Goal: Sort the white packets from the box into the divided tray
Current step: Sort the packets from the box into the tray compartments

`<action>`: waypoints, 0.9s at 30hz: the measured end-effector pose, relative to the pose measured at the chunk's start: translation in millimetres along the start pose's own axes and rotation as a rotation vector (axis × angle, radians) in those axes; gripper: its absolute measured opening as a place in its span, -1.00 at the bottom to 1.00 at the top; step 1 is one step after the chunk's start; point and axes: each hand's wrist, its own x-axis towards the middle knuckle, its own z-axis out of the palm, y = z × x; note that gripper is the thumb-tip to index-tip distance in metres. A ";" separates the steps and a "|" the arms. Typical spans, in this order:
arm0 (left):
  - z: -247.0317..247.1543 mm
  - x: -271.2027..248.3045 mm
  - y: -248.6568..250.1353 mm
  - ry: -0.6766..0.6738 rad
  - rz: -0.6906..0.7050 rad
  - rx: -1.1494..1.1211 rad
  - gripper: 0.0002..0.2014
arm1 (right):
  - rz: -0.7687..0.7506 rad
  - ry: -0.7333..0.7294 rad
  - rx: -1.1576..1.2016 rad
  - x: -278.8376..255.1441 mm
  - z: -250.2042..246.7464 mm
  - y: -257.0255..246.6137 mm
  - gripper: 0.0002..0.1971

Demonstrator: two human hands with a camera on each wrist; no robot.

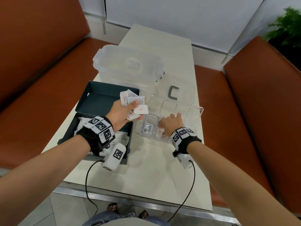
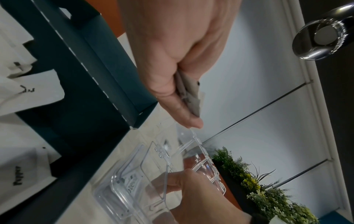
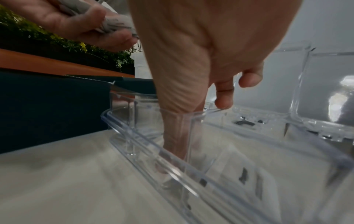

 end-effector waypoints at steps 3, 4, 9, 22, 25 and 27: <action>0.9 1.0 0.1 -0.011 0.000 0.008 -0.72 | -0.013 -0.023 0.082 -3.8 -8.1 5.7 -0.65; 0.9 1.2 0.3 -0.015 0.000 0.010 -0.74 | -0.002 0.006 0.133 -5.7 -13.8 7.0 -0.67; 5.6 0.4 -1.1 -0.022 -0.002 0.023 -0.79 | 0.120 0.368 0.942 -20.7 -54.0 5.4 -0.78; 25.8 -2.0 -10.4 -0.079 -0.018 0.024 -0.72 | 0.214 0.113 1.672 -53.2 -71.3 33.0 -0.98; 39.7 -1.5 -16.4 -0.101 -0.028 0.050 -0.74 | 0.238 0.038 1.684 -61.6 -63.6 40.1 -0.79; 47.3 -2.3 -19.8 -0.122 -0.027 0.063 -0.75 | 0.218 0.009 1.688 -64.4 -59.0 37.2 -0.75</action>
